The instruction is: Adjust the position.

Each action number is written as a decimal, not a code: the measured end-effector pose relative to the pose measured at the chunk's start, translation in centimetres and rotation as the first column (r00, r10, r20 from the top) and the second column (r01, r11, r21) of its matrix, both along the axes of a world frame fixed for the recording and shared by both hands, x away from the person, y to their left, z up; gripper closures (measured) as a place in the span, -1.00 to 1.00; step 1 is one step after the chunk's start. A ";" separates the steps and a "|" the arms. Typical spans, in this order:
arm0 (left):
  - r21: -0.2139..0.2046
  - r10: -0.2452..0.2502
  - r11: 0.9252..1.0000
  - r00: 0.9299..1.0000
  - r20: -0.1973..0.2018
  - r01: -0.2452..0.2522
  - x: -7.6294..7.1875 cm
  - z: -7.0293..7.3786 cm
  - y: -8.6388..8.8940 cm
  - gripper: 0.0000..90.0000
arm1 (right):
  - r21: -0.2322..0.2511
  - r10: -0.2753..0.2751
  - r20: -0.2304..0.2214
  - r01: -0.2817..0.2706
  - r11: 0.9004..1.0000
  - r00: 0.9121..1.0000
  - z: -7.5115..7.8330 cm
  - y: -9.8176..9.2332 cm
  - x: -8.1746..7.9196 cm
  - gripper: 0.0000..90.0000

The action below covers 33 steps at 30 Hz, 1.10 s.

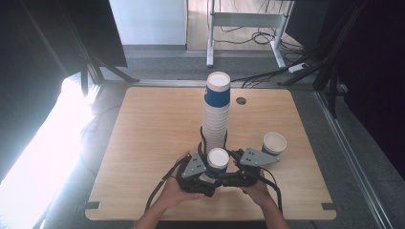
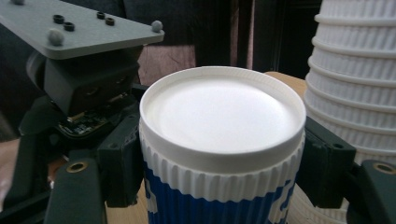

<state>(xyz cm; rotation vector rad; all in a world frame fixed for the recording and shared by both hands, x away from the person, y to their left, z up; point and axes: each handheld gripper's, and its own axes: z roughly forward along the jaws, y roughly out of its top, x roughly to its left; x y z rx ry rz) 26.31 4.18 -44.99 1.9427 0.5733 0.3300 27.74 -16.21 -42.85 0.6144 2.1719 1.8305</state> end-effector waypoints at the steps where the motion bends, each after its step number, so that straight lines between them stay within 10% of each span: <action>1: 0.002 0.000 1.000 1.000 0.001 0.000 0.0 0.0 0.0 -0.66 | -0.001 0.000 0.001 0.000 1.000 1.000 0.0 0.0 0.0 -0.39; 33: 0.050 -0.015 0.999 1.000 0.013 0.015 0.1 -0.6 0.3 -0.55 | -0.028 0.001 -0.046 -0.002 1.000 0.999 -0.5 0.2 0.2 -0.44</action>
